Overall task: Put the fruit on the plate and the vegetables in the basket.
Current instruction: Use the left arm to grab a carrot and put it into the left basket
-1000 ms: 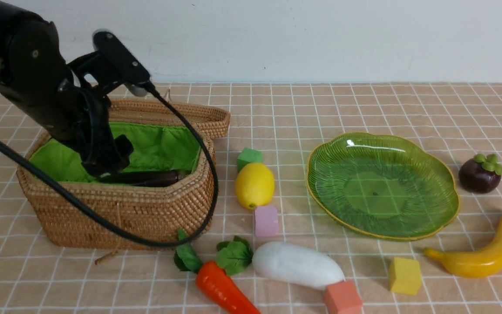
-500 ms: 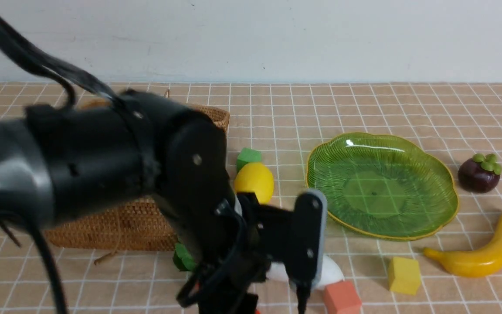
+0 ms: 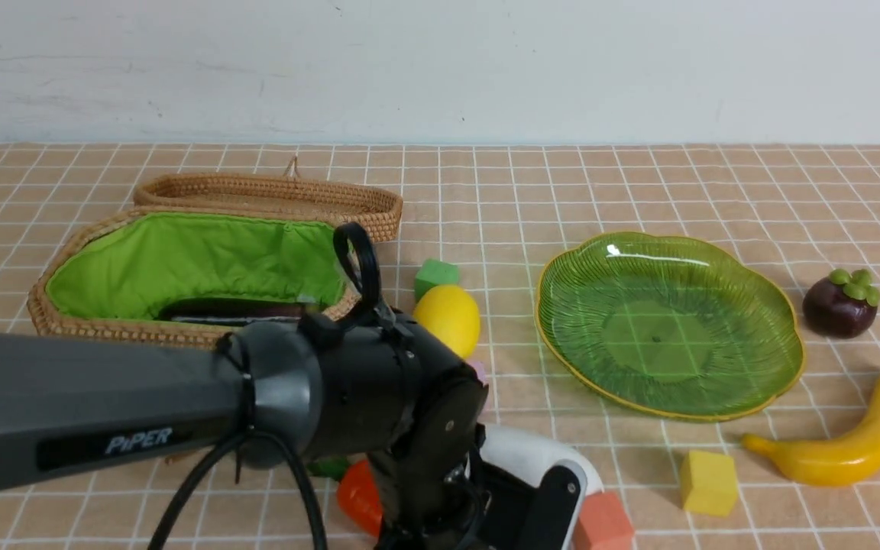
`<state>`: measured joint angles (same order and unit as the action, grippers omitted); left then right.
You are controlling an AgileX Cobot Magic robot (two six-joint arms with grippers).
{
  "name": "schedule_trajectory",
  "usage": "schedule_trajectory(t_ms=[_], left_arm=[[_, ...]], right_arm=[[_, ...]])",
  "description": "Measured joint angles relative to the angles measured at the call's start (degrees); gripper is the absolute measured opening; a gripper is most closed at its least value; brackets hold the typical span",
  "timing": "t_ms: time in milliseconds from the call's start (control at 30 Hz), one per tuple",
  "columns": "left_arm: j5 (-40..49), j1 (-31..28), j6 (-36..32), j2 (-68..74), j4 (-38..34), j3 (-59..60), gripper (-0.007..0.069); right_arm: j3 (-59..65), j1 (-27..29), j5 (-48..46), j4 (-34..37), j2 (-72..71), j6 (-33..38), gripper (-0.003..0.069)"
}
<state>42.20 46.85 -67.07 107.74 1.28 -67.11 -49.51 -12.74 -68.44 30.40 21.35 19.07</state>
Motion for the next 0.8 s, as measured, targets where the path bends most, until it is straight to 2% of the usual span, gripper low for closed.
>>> schedule_trajectory(t_ms=[33,133,200,300,400,467,500,567,733,800], left_arm=[[0.1,0.0,0.1,0.0,0.3,0.0,0.0241],[1.7,0.3,1.2,-0.3,0.3,0.0,0.0248],[6.0,1.9,2.5,-2.5,0.3,-0.3,0.0249],[9.1,4.0,6.5,-6.7,0.9,-2.4,0.0249],[10.6,4.4,15.3,-13.0,6.5,-6.9,0.0249],[11.8,2.5,20.9,-15.8,13.7,-9.6,0.0249],[12.0,2.2,21.3,-15.9,14.3,-10.1,0.0249],[12.0,-2.6,25.3,-16.6,21.6,-12.2,0.0249],[6.9,-12.2,26.9,-14.5,25.1,-12.4,0.0255],[2.2,-16.8,27.8,-12.6,24.9,-12.4,0.0339]], right_arm=[[0.0,0.0,0.0,0.0,0.0,0.0,0.0101],[0.0,0.0,0.0,0.0,0.0,0.0,0.0101],[0.0,0.0,0.0,0.0,0.0,0.0,0.0106],[0.0,0.0,1.1,0.0,0.0,0.0,0.0109],[0.0,0.0,3.2,0.0,0.0,0.0,0.0111],[0.0,0.0,3.8,0.0,0.0,0.0,0.0112],[0.0,0.0,4.0,0.0,0.0,0.0,0.0112],[0.0,0.0,4.1,0.1,0.0,0.0,0.0112],[0.0,0.0,4.1,0.0,0.0,0.0,0.0112],[0.0,0.0,4.0,0.0,0.0,0.0,0.0112]])
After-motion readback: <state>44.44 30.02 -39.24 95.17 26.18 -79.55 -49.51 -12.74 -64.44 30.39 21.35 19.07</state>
